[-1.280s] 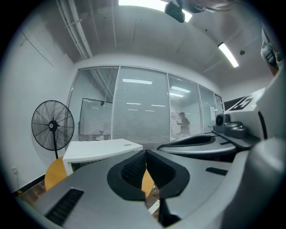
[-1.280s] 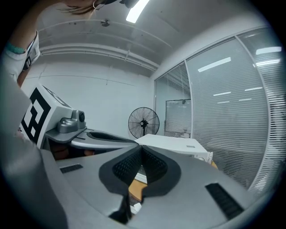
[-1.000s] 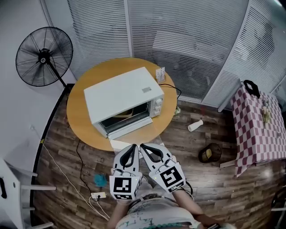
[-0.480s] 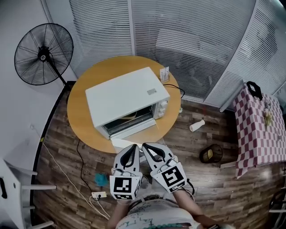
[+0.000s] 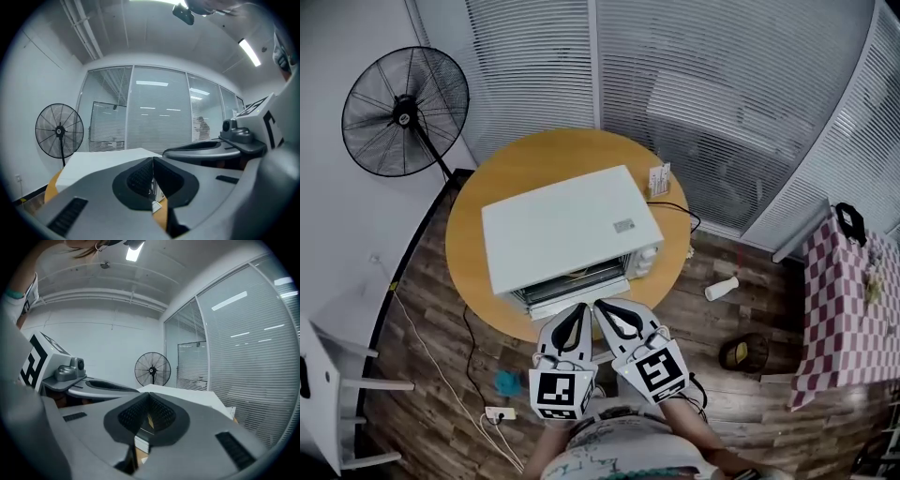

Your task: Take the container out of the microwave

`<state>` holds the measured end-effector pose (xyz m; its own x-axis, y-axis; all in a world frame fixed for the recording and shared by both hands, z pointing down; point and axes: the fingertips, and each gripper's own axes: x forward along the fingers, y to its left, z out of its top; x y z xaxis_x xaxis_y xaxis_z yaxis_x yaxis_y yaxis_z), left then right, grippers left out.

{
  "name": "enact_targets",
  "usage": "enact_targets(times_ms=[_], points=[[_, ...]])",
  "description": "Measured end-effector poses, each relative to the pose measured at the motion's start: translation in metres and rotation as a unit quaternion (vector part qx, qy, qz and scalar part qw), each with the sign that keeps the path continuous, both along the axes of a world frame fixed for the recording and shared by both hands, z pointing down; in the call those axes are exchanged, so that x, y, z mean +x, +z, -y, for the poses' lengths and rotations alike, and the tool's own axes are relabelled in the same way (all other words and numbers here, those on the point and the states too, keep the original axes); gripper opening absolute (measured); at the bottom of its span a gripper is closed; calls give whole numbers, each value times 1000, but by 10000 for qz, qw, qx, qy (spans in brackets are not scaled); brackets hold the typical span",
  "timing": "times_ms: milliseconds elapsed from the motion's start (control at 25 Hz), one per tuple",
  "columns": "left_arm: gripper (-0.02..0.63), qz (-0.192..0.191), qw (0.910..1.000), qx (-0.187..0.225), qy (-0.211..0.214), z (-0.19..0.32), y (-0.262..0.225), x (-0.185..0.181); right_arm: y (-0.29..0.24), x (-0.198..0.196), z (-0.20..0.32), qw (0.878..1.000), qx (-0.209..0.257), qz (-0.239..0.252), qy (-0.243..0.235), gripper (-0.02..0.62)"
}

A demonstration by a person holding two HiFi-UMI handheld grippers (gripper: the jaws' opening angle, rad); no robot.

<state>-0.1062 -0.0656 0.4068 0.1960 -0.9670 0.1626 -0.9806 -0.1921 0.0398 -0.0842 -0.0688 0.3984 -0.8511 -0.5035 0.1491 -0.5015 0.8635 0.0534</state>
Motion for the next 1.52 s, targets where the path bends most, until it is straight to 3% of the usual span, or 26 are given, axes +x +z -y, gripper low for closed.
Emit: enact_targets(times_ms=[600,920,1120,1520], points=[[14,-32,9978,22,-658,69,9,16,9,10,79,9967,10,-15,-810,-8],[14,-114,9931,59,-1167,74,11,-10,14,-11,87,9921,69,13,-1256,-8],[14,-74,9943,34,-1065,74,7,-27,10,-22,90,9940,-49,-44,-1094,-8],[15,-2,9993,-110,-366,71,19,-33,11,-31,94,9989,-133,-89,-451,-8]])
